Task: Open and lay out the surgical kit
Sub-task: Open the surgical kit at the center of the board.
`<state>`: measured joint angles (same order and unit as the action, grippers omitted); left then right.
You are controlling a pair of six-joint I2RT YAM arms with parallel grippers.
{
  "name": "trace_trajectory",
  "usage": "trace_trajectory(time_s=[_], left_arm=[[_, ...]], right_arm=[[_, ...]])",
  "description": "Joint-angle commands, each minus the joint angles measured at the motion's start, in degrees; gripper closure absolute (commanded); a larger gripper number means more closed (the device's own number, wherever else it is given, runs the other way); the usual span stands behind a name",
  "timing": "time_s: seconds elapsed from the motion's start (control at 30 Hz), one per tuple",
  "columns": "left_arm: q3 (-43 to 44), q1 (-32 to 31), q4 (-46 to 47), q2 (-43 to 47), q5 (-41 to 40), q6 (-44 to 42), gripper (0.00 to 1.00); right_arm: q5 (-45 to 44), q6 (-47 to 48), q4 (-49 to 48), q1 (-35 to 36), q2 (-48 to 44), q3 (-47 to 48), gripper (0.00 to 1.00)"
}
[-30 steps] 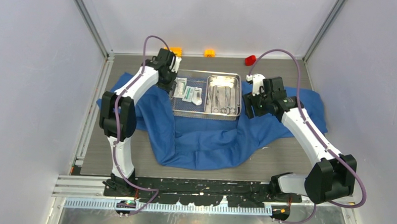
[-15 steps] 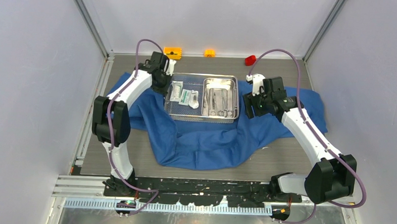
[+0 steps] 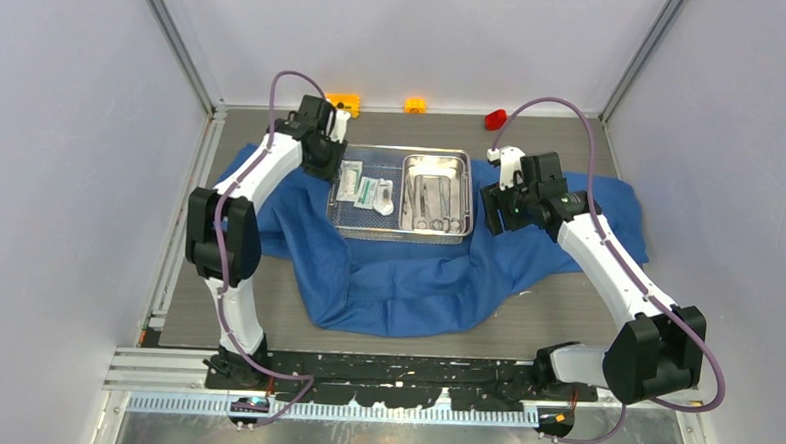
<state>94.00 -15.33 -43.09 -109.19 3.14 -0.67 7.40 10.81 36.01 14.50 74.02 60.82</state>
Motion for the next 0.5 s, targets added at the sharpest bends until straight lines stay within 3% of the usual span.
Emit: trace_trajectory(time_s=[0.0, 0.23, 0.47], left_arm=[[3.22, 0.35, 0.89, -2.22, 0.79, -0.39, 0.65], [6.67, 0.39, -0.14, -5.92, 1.61, 0.13, 0.58], [7.07, 0.43, 0.18, -5.99, 0.73, -0.04, 0.67]], right_arm=[[0.69, 0.55, -1.73, -0.26, 0.28, 0.18, 0.35], [0.77, 0.57, -1.51, -0.24, 0.60, 0.18, 0.35], [0.94, 0.70, -1.38, -0.21, 0.98, 0.13, 0.35]])
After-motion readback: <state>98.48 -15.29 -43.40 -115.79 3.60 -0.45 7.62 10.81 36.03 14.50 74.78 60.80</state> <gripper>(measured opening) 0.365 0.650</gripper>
